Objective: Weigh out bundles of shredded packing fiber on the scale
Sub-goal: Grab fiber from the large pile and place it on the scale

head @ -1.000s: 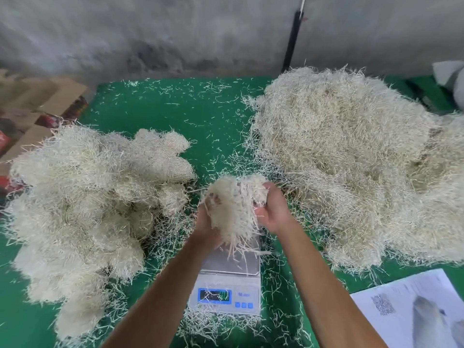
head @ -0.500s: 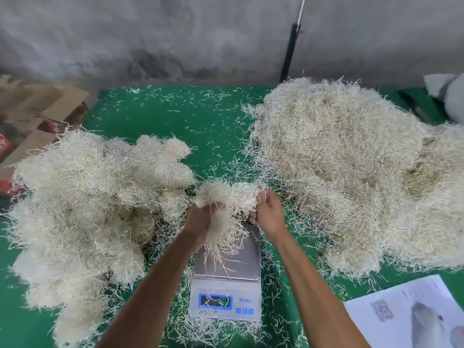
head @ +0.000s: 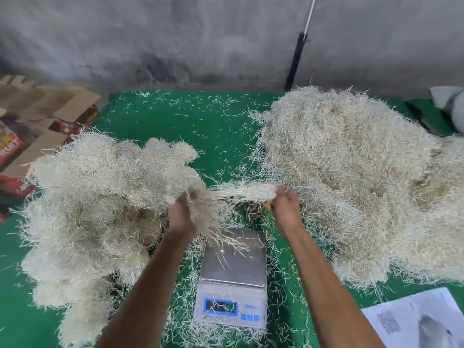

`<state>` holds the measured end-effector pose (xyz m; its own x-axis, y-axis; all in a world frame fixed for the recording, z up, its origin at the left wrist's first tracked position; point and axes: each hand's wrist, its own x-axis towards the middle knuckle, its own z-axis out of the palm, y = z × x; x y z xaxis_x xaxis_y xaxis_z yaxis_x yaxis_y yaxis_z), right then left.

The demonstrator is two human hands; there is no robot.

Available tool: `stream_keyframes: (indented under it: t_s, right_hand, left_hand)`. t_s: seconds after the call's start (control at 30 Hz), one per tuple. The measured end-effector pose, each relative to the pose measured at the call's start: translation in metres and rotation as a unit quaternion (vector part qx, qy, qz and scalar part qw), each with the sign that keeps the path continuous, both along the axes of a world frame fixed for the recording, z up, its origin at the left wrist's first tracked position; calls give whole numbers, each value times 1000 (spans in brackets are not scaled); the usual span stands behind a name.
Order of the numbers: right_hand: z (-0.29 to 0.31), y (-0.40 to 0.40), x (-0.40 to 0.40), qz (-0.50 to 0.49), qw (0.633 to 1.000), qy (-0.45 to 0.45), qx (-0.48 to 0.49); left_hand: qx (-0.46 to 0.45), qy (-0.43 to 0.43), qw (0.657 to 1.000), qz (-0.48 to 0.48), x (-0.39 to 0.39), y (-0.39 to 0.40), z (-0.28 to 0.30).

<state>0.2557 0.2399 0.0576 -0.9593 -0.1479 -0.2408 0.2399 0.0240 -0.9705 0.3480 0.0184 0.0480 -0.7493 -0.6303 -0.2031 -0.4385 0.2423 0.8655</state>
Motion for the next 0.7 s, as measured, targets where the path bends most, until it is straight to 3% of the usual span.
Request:
stream_keyframes:
  t_s: [0.1,0.23,0.27,0.33,0.4,0.47,0.5,0.57,0.63,0.7]
  right_hand:
    - [0,30,-19,-92,995,-36,-5]
    - [2,13,-17,-69,991,-87,-76]
    - [5,8,-14,-71,984,-120,-110]
    - [10,1,-10,-75,971,-173,-150]
    - [11,-7,-5,-49,970,-193,-140]
    - [10,-13,-2,-29,973,-197,-116]
    - [9,-16,-2,-24,979,-187,-80]
    - [9,-20,-1,-12,991,-131,-11]
    - [11,-26,3,13,998,-19,51]
    - [17,-23,4,44,990,79,110]
  left_hand:
    - [-49,-33,998,12,11,-35,-4]
    - [-39,55,995,-68,13,-12,4]
    - [-3,65,997,-51,14,-6,5]
    - [156,118,980,28,16,6,3]
    - [320,117,929,147,16,12,-4]
    - [428,93,881,179,13,17,-4]
    - [418,65,898,121,10,21,2]
    - [294,2,953,-68,1,30,13]
    - [173,-65,962,-200,-4,42,16]
    - [142,-126,957,-218,-3,43,15]
